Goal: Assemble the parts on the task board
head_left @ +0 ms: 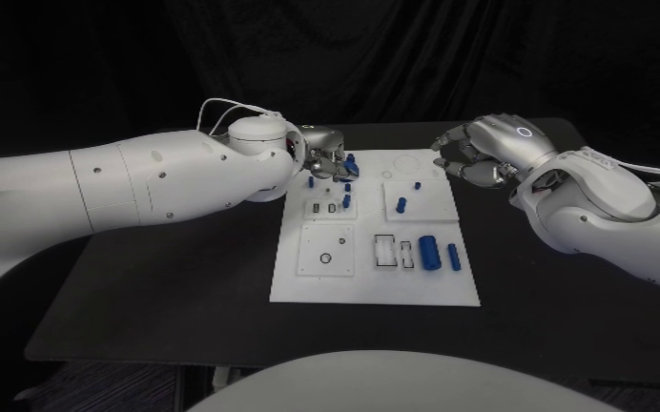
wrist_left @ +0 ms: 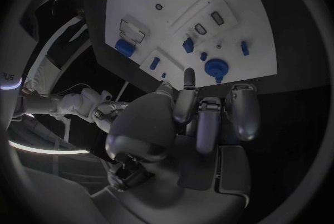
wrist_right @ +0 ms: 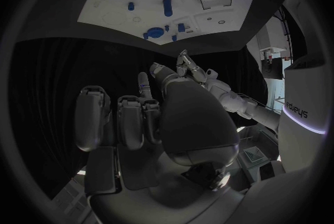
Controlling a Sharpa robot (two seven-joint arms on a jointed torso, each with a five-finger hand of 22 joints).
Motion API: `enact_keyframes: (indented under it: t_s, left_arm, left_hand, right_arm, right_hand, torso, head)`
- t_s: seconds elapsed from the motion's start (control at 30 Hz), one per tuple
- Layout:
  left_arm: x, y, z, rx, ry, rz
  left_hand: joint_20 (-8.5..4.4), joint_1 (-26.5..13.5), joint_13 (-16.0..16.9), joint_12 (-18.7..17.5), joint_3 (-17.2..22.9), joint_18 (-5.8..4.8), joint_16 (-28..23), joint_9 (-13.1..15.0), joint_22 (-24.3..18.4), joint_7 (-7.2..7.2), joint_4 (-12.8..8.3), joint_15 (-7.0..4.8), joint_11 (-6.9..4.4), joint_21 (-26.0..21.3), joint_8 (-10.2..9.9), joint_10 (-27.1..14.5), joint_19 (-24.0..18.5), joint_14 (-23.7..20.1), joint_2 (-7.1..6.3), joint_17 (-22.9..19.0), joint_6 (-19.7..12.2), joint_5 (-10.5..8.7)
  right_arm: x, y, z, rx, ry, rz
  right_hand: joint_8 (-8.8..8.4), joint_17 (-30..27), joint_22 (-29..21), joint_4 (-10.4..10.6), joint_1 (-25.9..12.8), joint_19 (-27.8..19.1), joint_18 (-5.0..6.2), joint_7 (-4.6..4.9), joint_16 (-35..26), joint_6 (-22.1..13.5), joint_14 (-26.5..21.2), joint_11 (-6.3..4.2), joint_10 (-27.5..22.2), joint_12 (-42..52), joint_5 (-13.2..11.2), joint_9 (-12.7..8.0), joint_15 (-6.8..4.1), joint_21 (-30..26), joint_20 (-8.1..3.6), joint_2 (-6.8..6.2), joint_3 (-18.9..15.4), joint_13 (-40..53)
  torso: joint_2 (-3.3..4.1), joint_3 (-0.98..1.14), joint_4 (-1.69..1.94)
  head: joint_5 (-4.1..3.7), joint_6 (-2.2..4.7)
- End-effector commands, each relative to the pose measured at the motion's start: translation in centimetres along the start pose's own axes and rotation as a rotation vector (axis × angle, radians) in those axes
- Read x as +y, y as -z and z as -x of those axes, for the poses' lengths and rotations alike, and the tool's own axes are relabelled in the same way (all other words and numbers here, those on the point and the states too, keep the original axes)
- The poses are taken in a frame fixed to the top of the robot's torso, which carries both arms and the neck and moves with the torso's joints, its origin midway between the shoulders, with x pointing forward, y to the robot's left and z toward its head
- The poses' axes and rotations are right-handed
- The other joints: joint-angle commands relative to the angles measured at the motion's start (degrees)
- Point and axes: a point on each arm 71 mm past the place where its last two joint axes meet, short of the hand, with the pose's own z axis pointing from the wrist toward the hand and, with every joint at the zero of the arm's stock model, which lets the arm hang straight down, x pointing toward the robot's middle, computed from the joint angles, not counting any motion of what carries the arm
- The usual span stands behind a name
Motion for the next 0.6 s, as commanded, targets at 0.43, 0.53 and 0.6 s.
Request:
enact_keyframes:
  t_s: [0.43,0.53,0.6]
  left_arm:
    - [0.15,-0.68,-0.61,0.126,-0.08,0.131]
    - [0.11,-0.81,-0.62,0.131,-0.082,0.129]
    - [0.13,-0.88,-0.62,0.134,-0.083,0.127]
  left_hand:
    - [-0.66,-4.27,18.26,19.63,0.64,-1.1,0.58,16.64,2.55,-0.72,-0.01,-1.08,-1.52,0.81,5.62,6.58,1.35,6.14,-0.9,15.05,-4.48,-0.81]
    - [-0.66,-4.28,18.26,19.63,0.7,-1.11,0.58,16.7,2.57,-0.67,0.02,-1.06,-1.49,0.79,5.35,6.58,1.37,6.14,-0.88,15.05,-4.6,-0.69]
    - [-0.65,-4.28,18.26,19.63,0.76,-1.09,0.58,16.74,2.51,-0.65,0.03,-1.05,-1.47,0.73,5.15,6.58,1.31,6.14,-0.86,15.05,-4.63,-0.54]
  right_arm:
    - [-0.13,-0.31,0.0,0.009,-0.004,-0.025]
    - [-0.12,-0.38,-0.04,0.01,-0.003,-0.024]
    - [-0.1,-0.4,-0.05,0.011,-0.003,-0.023]
  right_hand:
    - [0.12,10.62,11.28,0.73,-0.12,1.48,-0.38,-0.01,-0.38,0.95,4.95,0.41,5.86,0.15,1.43,0.09,0.31,-0.32,0.19,0.2,0.08,15.09]
    - [0.1,10.63,11.25,0.76,-0.11,1.45,-0.36,0.01,-0.38,0.97,4.96,0.41,5.86,0.15,1.57,0.08,0.32,-0.4,0.2,0.17,0.1,15.09]
    - [0.1,10.63,11.25,0.76,-0.11,1.45,-0.36,0.01,-0.38,0.97,4.96,0.41,5.86,0.15,1.57,0.08,0.32,-0.4,0.2,0.17,0.1,15.09]
  torso:
    - [1.56,1.39,-1.25]
    - [1.8,1.62,-1.36]
    - [1.98,1.73,-1.4]
  head:
    - [1.16,0.01]
    - [1.17,0.01]
    - [1.15,0.01]
